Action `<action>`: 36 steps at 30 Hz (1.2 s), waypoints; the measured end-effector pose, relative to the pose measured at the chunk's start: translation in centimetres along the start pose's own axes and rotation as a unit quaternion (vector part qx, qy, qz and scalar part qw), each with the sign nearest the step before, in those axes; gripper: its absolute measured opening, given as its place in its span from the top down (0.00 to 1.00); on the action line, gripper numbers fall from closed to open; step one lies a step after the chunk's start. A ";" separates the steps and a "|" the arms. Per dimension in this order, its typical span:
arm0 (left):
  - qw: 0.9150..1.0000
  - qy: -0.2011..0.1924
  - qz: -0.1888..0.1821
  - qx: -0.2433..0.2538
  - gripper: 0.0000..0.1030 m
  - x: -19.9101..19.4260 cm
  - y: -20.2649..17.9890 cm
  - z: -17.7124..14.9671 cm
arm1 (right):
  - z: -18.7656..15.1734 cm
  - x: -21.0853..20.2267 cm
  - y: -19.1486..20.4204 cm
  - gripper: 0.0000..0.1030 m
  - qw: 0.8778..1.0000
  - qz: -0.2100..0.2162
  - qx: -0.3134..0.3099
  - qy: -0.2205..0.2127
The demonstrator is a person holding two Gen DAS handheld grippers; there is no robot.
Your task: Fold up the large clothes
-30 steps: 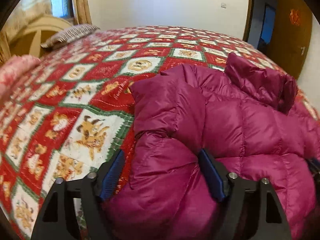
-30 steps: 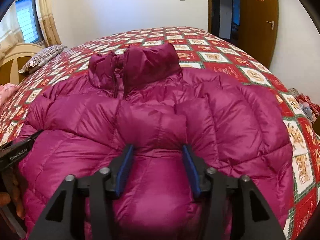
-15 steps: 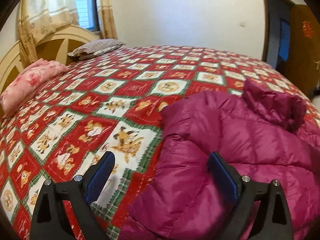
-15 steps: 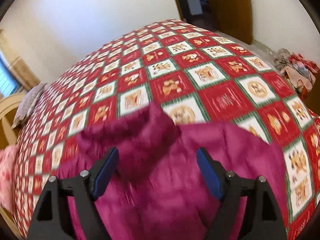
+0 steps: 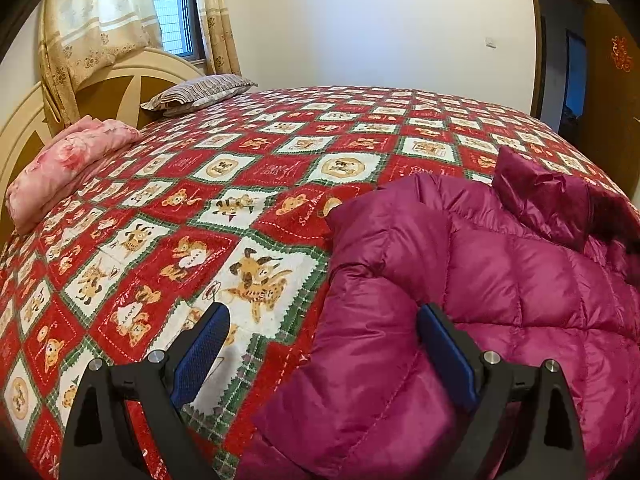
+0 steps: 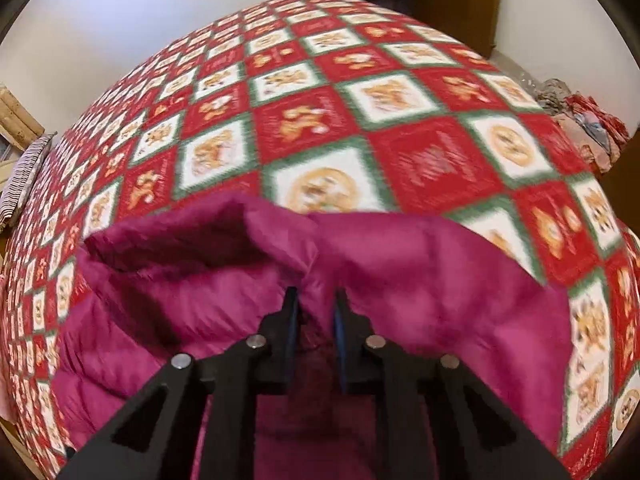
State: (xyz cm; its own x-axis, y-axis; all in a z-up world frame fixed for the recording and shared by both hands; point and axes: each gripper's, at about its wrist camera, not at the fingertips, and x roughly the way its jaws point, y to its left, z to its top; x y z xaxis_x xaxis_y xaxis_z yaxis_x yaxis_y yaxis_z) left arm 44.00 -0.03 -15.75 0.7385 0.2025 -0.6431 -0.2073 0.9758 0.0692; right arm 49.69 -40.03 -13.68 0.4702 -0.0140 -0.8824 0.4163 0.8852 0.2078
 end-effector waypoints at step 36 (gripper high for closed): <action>0.993 0.113 -0.014 0.042 0.57 5.4 -10.3 7.3 | -6.1 0.3 -2.1 0.80 0.981 0.015 0.018 -0.191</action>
State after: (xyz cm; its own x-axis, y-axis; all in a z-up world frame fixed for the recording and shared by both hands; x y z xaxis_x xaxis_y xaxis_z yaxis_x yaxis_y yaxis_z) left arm 54.79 -8.44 -14.40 0.5791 0.1606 -0.7993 -0.1275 0.9862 0.1058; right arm 44.23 -39.01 -16.97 0.7368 -0.1671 -0.6551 0.4221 0.8707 0.2526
